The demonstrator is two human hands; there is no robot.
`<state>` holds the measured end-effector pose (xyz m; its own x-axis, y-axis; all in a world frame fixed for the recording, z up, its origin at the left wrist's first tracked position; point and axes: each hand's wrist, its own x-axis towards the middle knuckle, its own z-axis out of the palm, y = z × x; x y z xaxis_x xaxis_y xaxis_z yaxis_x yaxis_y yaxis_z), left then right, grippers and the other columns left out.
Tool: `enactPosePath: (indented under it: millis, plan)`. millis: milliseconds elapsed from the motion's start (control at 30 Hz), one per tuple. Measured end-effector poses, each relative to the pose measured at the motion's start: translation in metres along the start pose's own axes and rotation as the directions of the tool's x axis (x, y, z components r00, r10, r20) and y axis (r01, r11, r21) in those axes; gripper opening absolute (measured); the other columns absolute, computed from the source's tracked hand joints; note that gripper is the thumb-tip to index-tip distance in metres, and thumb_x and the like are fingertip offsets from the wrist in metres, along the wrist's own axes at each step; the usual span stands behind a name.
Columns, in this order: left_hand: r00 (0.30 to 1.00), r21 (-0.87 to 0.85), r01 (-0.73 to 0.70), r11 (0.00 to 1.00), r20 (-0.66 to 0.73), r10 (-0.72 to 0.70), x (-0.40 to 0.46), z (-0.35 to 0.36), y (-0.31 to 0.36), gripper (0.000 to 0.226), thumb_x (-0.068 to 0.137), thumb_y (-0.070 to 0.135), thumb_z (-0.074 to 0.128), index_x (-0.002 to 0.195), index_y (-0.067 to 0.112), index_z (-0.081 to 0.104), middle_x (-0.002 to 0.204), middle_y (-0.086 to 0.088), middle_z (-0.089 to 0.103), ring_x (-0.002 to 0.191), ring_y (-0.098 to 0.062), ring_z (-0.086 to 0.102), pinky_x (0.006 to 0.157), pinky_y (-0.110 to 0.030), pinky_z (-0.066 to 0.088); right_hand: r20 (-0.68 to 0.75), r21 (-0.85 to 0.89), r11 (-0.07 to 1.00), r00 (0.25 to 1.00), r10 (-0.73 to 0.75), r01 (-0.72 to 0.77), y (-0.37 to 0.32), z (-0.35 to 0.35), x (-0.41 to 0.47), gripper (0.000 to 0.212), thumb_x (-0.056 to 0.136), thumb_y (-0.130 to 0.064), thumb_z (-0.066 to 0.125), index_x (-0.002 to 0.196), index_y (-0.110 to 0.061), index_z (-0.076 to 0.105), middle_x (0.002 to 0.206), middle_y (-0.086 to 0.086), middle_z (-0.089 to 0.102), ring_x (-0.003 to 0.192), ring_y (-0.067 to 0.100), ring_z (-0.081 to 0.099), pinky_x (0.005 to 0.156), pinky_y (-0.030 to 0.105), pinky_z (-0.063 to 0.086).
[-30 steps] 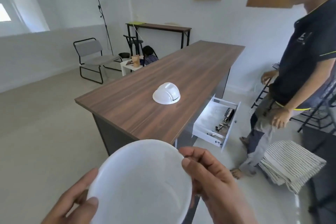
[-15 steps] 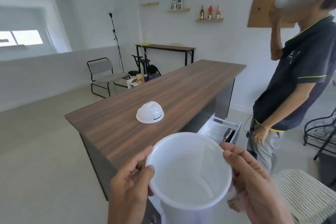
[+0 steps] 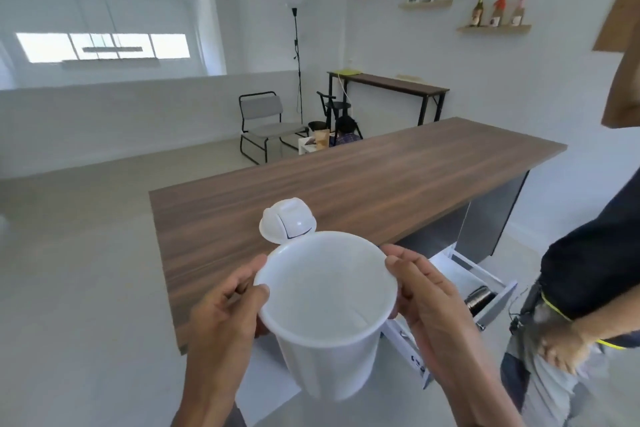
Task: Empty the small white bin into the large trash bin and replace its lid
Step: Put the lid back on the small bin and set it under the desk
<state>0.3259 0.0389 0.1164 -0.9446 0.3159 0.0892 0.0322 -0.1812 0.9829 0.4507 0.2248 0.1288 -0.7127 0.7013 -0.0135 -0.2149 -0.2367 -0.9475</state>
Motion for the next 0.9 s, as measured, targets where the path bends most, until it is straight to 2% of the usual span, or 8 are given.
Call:
enactPosePath:
  millis: [67, 200, 267, 367, 533, 700, 800, 900]
  plan:
    - [0.998, -0.01, -0.01, 1.0, -0.07, 0.01, 0.023, -0.001, -0.007, 0.035, 0.087, 0.006, 0.065, 0.105, 0.033, 0.078, 0.093, 0.011, 0.078, 0.079, -0.008, 0.074, 0.06, -0.026, 0.061, 0.091, -0.012, 1.0, 0.996, 0.008, -0.007, 0.006, 0.011, 0.033, 0.015, 0.093, -0.016, 0.062, 0.098, -0.014, 0.076, 0.082, 0.01, 0.071, 0.061, 0.018, 0.058, 0.051, 0.024, 0.051]
    - [0.985, 0.004, -0.048, 0.999, -0.165, 0.048, 0.077, -0.01, -0.023, 0.038, 0.087, 0.003, 0.064, 0.101, 0.035, 0.078, 0.089, 0.018, 0.077, 0.076, 0.004, 0.071, 0.053, -0.011, 0.053, 0.175, -0.053, 0.998, 0.984, 0.042, -0.033, 0.027, 0.042, 0.097, 0.017, 0.094, -0.019, 0.061, 0.104, -0.015, 0.074, 0.09, 0.016, 0.071, 0.073, 0.027, 0.058, 0.056, 0.031, 0.053]
    - [0.978, 0.026, -0.06, 0.998, -0.198, 0.064, 0.106, -0.015, -0.03, 0.041, 0.086, 0.004, 0.064, 0.096, 0.04, 0.078, 0.09, 0.022, 0.076, 0.077, 0.006, 0.07, 0.052, -0.01, 0.052, 0.206, -0.054, 0.997, 0.976, 0.068, -0.058, 0.039, 0.058, 0.132, 0.017, 0.092, -0.019, 0.063, 0.105, -0.015, 0.074, 0.092, 0.017, 0.071, 0.074, 0.028, 0.057, 0.058, 0.034, 0.052]
    - [0.973, 0.063, -0.048, 0.997, -0.221, 0.061, 0.14, -0.021, -0.041, 0.045, 0.086, 0.004, 0.062, 0.092, 0.046, 0.077, 0.089, 0.024, 0.075, 0.079, 0.006, 0.069, 0.054, -0.013, 0.055, 0.246, -0.066, 0.993, 0.963, 0.109, -0.095, 0.054, 0.079, 0.177, 0.013, 0.091, -0.015, 0.065, 0.099, -0.016, 0.076, 0.088, 0.011, 0.072, 0.071, 0.024, 0.057, 0.057, 0.031, 0.053]
    - [0.961, 0.123, 0.003, 0.992, -0.276, 0.031, 0.185, -0.038, -0.065, 0.043, 0.088, 0.002, 0.063, 0.102, 0.042, 0.072, 0.094, 0.025, 0.075, 0.085, 0.005, 0.069, 0.056, -0.014, 0.055, 0.294, -0.142, 0.976, 0.935, 0.201, -0.165, 0.085, 0.109, 0.233, 0.013, 0.091, -0.013, 0.066, 0.1, -0.015, 0.076, 0.09, 0.008, 0.074, 0.071, 0.02, 0.062, 0.059, 0.03, 0.054]
    - [0.931, 0.156, 0.01, 0.988, -0.362, 0.047, 0.226, -0.048, -0.087, 0.037, 0.092, 0.006, 0.061, 0.113, 0.033, 0.073, 0.106, 0.013, 0.075, 0.096, -0.01, 0.069, 0.061, -0.017, 0.056, 0.349, -0.187, 0.964, 0.904, 0.246, -0.19, 0.11, 0.134, 0.283, 0.016, 0.092, -0.015, 0.065, 0.106, -0.012, 0.074, 0.082, 0.012, 0.07, 0.055, 0.019, 0.059, 0.06, 0.031, 0.054]
    - [0.922, 0.187, -0.008, 0.982, -0.379, 0.08, 0.248, -0.047, -0.089, 0.041, 0.092, 0.006, 0.06, 0.108, 0.041, 0.073, 0.105, 0.018, 0.074, 0.094, -0.008, 0.07, 0.058, -0.017, 0.055, 0.385, -0.181, 0.969, 0.894, 0.228, -0.169, 0.118, 0.145, 0.306, 0.017, 0.095, -0.014, 0.063, 0.109, -0.01, 0.073, 0.085, 0.012, 0.07, 0.055, 0.017, 0.059, 0.059, 0.031, 0.054]
    - [0.928, 0.224, -0.02, 0.974, -0.358, 0.102, 0.263, -0.044, -0.09, 0.044, 0.092, 0.01, 0.06, 0.107, 0.05, 0.07, 0.108, 0.021, 0.073, 0.091, -0.006, 0.07, 0.059, -0.017, 0.055, 0.394, -0.206, 0.969, 0.895, 0.21, -0.137, 0.122, 0.148, 0.325, 0.019, 0.095, -0.025, 0.064, 0.108, -0.016, 0.073, 0.087, 0.011, 0.072, 0.056, 0.02, 0.06, 0.057, 0.029, 0.055]
